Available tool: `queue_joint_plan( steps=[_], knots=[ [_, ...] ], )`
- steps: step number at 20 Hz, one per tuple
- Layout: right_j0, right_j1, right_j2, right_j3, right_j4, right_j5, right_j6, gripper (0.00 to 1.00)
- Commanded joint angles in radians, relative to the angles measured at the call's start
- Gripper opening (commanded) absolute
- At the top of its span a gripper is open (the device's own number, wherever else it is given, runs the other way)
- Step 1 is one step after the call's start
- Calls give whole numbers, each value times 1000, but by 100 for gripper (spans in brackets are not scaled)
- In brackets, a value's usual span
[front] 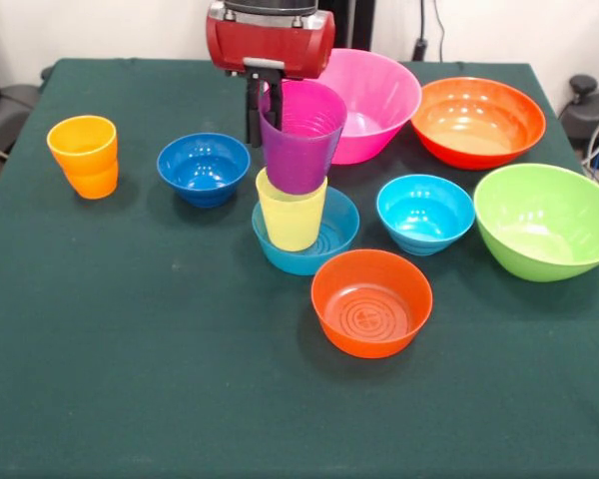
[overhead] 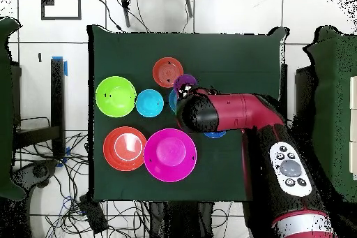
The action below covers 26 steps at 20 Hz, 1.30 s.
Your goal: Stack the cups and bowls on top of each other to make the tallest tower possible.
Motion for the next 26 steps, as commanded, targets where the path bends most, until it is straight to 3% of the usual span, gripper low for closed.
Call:
queue_joint_plan(
  steps=[1,9,17,26],
  knots=[
    [-22,28,84,-92,-12,164,-176,0],
    [-39,53,100,-134,-25,180,-176,0],
    [-43,93,97,-143,-64,104,-141,0],
    [-51,115,97,-147,-67,102,-142,0]
  ],
)
